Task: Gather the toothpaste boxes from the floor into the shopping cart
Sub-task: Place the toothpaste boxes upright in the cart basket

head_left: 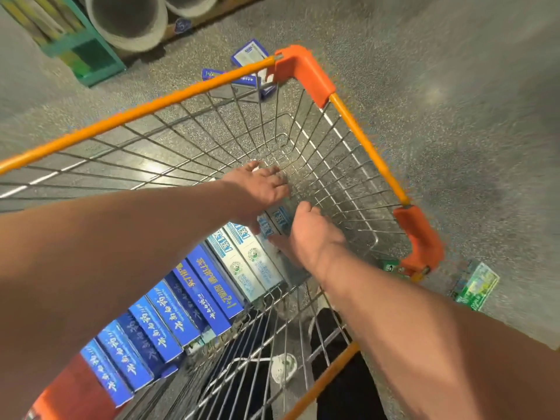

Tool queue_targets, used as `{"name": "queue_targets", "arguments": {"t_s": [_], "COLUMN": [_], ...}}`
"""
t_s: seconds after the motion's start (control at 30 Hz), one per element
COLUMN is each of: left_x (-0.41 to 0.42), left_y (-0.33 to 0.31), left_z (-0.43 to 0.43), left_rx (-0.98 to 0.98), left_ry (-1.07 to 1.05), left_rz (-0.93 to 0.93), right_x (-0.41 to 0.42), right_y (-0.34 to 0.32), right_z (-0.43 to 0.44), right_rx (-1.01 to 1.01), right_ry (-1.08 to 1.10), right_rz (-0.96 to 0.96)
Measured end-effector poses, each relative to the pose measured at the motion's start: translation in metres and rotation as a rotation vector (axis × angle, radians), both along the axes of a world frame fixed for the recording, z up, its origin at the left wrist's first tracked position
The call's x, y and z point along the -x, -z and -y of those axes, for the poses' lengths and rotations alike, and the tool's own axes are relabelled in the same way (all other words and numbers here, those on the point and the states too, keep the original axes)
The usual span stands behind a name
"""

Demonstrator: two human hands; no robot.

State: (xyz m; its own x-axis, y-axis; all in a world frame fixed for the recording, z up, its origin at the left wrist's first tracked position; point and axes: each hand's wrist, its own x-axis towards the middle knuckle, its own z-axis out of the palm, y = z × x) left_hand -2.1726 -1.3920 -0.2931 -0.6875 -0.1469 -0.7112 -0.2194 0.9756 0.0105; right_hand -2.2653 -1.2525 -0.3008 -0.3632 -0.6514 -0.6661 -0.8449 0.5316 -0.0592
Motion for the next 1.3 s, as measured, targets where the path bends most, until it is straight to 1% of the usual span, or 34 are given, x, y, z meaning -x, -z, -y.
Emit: {"name": "queue_targets", "arguments": {"t_s": [0.07,0.13,0.2,0.27,0.37,0.57,0.7,0.83,0.97,1.07,1.2,1.3], "left_x": [-0.001,0.004,0.012,0.022,0.035,0.070,0.106,0.148,0.199,0.239,0.295,0.344], "left_y": [-0.018,-0.041,-0.071,-0.101,-0.141,-0.224,-0.267,-0.290,-0.303,-0.309,-0.302,-0.280], "left_z": [-0.003,-0.002,-0.005,-0.010,-0.026,-0.093,-0.165,-0.257,-0.347,-0.402,-0.439,-0.450], "left_rx": [-0.020,-0.021,0.003,0.044,0.097,0.166,0.202,0.217,0.174,0.146,0.120,0.093], "left_ry": [-0.029,-0.062,-0.044,-0.022,-0.022,0.024,0.027,0.040,0.047,0.102,0.175,0.224], "left_rz": [0.002,-0.077,-0.143,-0.228,-0.299,-0.315,-0.323,-0.270,-0.297,-0.300,-0.310,-0.316], "right_x": [0.004,0.009,0.014,0.021,0.034,0.079,0.126,0.178,0.229,0.267,0.317,0.354], "right_y": [-0.023,-0.053,-0.081,-0.107,-0.141,-0.216,-0.261,-0.293,-0.312,-0.319,-0.314,-0.300], "right_z": [0.000,-0.002,-0.009,-0.021,-0.041,-0.106,-0.183,-0.284,-0.381,-0.437,-0.486,-0.510], "right_rx": [0.047,0.086,0.146,0.191,0.232,0.345,0.399,0.420,0.433,0.410,0.364,0.336], "right_ry": [0.048,0.080,0.077,0.087,0.073,0.092,0.100,0.098,0.111,0.149,0.247,0.299], "right_rz": [0.042,0.068,0.067,0.052,-0.022,-0.042,-0.047,-0.050,-0.063,-0.084,-0.092,-0.090]}}
